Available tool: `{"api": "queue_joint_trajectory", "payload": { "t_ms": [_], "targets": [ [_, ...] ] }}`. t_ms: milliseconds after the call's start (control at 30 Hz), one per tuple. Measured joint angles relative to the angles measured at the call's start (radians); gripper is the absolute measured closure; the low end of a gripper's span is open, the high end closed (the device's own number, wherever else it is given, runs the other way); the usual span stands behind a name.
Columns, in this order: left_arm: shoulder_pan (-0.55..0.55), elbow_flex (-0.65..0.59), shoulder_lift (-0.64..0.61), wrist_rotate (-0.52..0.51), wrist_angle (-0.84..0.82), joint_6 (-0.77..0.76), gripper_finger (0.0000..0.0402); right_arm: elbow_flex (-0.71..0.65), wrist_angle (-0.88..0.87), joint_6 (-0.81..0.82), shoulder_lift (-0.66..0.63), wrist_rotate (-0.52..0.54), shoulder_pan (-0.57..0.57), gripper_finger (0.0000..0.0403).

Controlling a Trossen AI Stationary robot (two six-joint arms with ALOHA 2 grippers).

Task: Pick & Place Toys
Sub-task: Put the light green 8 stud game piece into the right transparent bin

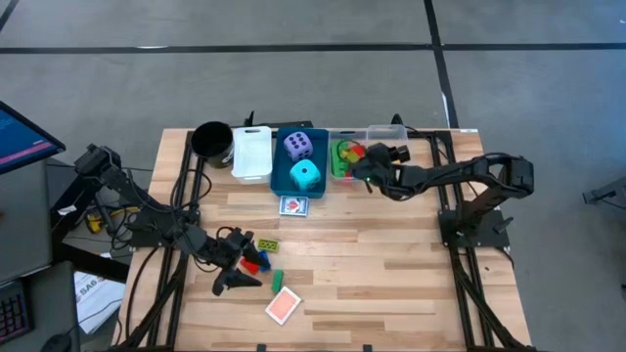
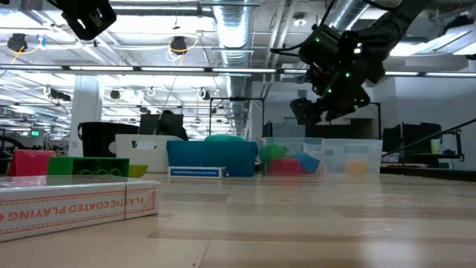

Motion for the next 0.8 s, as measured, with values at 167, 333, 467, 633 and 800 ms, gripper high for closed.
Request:
{"api": "queue_joint_trajectory", "payload": {
  "t_ms": [167,333,467,633,800],
  "targets": [
    [0.000,0.000,0.000,0.000,0.003,0.002,0.0120,0.000,-0.027,0.027,-0.031,-0.103,-0.033,0.0155],
    [0.000,0.000,0.000,0.000,0.003,0.002,0.0120,0.000,-0.011,-0.057,-0.034,-0.283,-0.021,0.0155],
    [0.000,0.000,0.000,0.001,0.003,0.002,0.0120,0.000,-0.015,-0.069,-0.034,-0.447,-0.044,0.0154],
    [0.000,0.000,0.000,0.001,0.003,0.002,0.0120,0.000,-0.009,-0.072,-0.034,-0.592,-0.084,0.0154],
    [0.000,0.000,0.000,0.001,0.004,0.002,0.0120,0.000,-0.009,-0.072,-0.034,-0.738,-0.126,0.0154]
  ]
}}
